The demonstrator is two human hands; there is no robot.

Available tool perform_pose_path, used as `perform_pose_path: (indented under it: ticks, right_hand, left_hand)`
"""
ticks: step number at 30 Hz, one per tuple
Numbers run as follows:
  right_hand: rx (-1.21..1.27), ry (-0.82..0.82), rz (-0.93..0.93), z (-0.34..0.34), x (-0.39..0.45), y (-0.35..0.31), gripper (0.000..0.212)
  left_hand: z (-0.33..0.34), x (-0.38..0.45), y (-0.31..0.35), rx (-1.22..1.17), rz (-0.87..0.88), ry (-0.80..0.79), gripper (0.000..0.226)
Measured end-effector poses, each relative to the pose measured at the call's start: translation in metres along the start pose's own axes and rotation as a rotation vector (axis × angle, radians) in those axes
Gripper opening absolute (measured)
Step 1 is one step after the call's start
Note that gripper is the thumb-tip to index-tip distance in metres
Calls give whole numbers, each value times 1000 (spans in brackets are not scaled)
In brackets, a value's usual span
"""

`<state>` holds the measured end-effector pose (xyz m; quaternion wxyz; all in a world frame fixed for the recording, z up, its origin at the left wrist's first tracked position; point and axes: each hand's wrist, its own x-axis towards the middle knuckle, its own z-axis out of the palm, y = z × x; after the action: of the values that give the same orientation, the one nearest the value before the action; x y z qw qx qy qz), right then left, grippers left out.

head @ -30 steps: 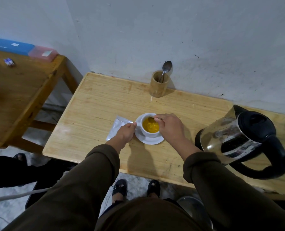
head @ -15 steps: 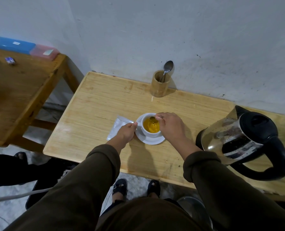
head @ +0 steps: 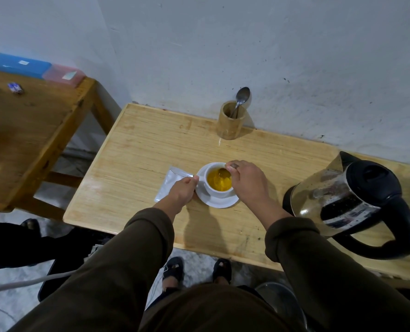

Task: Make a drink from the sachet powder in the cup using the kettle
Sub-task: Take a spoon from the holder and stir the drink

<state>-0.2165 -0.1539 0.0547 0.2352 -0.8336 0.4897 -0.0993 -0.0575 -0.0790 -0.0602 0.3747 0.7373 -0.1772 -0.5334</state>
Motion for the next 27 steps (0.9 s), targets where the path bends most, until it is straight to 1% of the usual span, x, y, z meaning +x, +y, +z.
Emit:
perform_pose_path:
  ticks: [6, 9, 11, 15, 17, 22, 27]
  right_hand:
    - [140, -104, -46, -2, -6, -5, 26]
    - [178, -143, -16, -3, -7, -3, 28]
    - [124, -129, 3, -4, -6, 0, 32]
    - [-36, -26, 27, -2, -3, 2, 32]
    - [-66, 0, 27, 0, -2, 1, 32]
    - [21, -44, 43, 4, -3, -7, 32]
    - [117, -111, 34, 4, -12, -11, 26]
  left_hand:
    - [0, 3, -2, -1, 3, -7, 54]
    - [0, 5, -2, 7, 1, -11, 54]
    - [0, 5, -2, 1, -3, -12, 53]
    - [-1, 5, -1, 6, 0, -28, 53]
    - [-1, 5, 0, 8, -11, -41, 54]
    - [-4, 5, 1, 51, -2, -54, 57]
    - [-6, 3, 4, 113, 19, -79, 56]
